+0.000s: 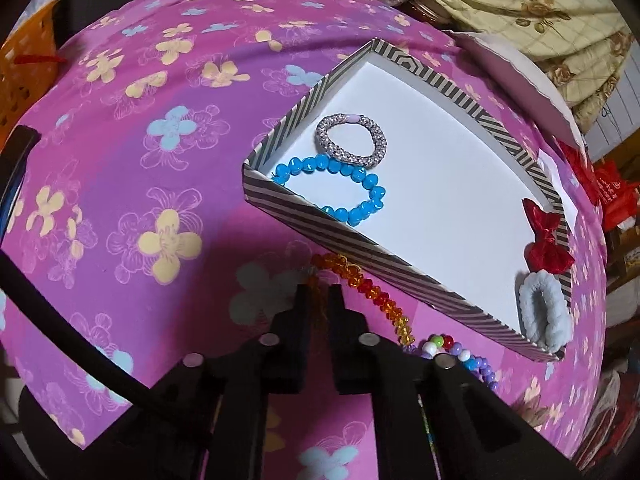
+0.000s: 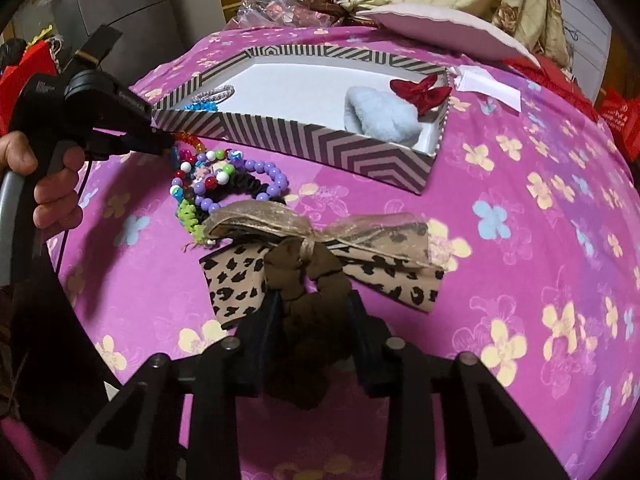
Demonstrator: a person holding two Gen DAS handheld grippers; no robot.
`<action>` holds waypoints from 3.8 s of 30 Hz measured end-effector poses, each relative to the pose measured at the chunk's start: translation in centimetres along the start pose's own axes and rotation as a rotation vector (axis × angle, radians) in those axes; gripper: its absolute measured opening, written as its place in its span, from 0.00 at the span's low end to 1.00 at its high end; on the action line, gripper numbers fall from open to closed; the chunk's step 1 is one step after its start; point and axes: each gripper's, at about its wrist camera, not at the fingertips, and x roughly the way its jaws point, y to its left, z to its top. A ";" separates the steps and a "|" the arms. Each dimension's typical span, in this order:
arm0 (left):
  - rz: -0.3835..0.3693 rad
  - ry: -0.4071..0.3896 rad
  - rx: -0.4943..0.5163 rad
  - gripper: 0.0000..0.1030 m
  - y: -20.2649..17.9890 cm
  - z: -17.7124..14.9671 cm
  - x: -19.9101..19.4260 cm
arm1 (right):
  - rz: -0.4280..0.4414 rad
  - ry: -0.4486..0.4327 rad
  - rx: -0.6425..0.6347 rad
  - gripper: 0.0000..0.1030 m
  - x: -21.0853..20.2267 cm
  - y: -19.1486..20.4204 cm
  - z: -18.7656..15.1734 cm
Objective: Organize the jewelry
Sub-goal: 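Grasp and lift the orange bead bracelet with the left tool while the right tool grasps the leopard-print bow, then lower the orange bracelet into the tray with the left tool while the right tool releases the bow there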
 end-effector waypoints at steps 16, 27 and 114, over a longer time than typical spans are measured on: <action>-0.062 -0.127 0.145 0.15 -1.4 1.4 -8.0 | 0.016 -0.146 -0.001 0.12 -6.2 -1.3 3.0; 0.004 -0.074 0.076 0.33 0.7 0.0 -5.3 | 0.055 -0.028 0.001 0.48 -4.0 -0.7 0.1; 0.247 -0.027 0.181 0.19 -7.2 14.4 6.3 | -0.070 0.035 0.031 0.40 14.1 -6.3 24.2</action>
